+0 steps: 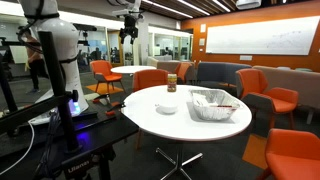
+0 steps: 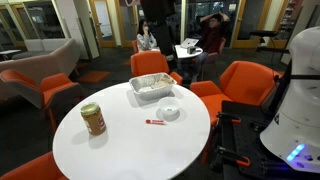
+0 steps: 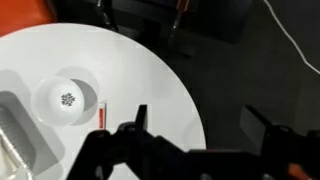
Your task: Put the marker in the bowl
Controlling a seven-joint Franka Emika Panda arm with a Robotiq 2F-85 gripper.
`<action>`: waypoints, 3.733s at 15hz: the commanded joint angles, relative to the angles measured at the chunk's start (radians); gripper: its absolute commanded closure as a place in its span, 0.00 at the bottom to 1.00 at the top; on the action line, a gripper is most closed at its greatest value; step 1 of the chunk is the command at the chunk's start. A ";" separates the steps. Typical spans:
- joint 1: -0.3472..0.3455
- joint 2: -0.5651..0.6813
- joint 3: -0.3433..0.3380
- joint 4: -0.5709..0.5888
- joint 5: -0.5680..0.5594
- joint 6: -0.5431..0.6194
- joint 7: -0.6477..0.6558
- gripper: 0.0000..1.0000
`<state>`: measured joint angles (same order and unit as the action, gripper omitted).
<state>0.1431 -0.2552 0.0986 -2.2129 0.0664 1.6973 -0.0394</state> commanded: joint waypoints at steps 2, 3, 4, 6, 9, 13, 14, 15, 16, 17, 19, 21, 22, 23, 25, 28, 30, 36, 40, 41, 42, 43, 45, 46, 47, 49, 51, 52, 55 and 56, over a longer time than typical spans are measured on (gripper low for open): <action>-0.007 0.000 0.007 0.003 0.001 -0.002 -0.001 0.00; -0.007 0.000 0.007 0.003 0.001 -0.002 -0.001 0.00; -0.007 0.000 0.007 0.003 0.001 -0.002 -0.001 0.00; -0.007 0.000 0.007 0.003 0.001 -0.002 -0.001 0.00; -0.025 0.021 -0.013 -0.002 -0.014 0.033 -0.031 0.00; -0.087 0.088 -0.056 -0.042 -0.138 0.201 -0.051 0.00; -0.103 0.126 -0.073 -0.048 -0.170 0.264 -0.072 0.00; -0.119 0.163 -0.087 -0.054 -0.208 0.338 -0.079 0.00; -0.135 0.208 -0.105 -0.065 -0.212 0.454 -0.086 0.00; -0.148 0.259 -0.119 -0.057 -0.215 0.516 -0.101 0.00; -0.169 0.370 -0.136 -0.040 -0.208 0.638 -0.160 0.00; -0.189 0.474 -0.139 -0.014 -0.196 0.711 -0.220 0.00; -0.198 0.521 -0.136 0.004 -0.190 0.731 -0.242 0.00; -0.205 0.563 -0.133 0.021 -0.190 0.743 -0.251 0.00; -0.216 0.639 -0.127 0.060 -0.193 0.751 -0.270 0.00; -0.214 0.735 -0.122 0.117 -0.215 0.759 -0.276 0.00; -0.219 0.787 -0.117 0.147 -0.210 0.785 -0.268 0.00; -0.243 0.921 -0.107 0.219 -0.193 0.848 -0.264 0.04; -0.242 0.991 -0.098 0.271 -0.199 0.842 -0.257 0.14; -0.242 1.005 -0.095 0.283 -0.197 0.838 -0.254 0.29; -0.243 1.020 -0.093 0.296 -0.195 0.835 -0.252 0.33; -0.244 1.033 -0.092 0.307 -0.194 0.830 -0.251 0.38; -0.250 1.059 -0.086 0.331 -0.189 0.820 -0.260 0.65; -0.247 1.068 -0.089 0.341 -0.193 0.818 -0.257 0.71; -0.247 1.074 -0.088 0.349 -0.192 0.819 -0.255 0.78; -0.273 1.046 -0.052 0.332 -0.165 0.827 -0.284 0.93; -0.305 0.970 -0.003 0.261 -0.126 0.857 -0.306 0.98; -0.316 0.930 0.011 0.232 -0.109 0.856 -0.306 0.95; -0.339 0.798 0.011 0.142 -0.077 0.845 -0.317 0.95; -0.343 0.759 -0.002 0.111 -0.082 0.855 -0.326 0.95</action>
<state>-0.1722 0.6233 0.0989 -1.9864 -0.0401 2.5337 -0.3224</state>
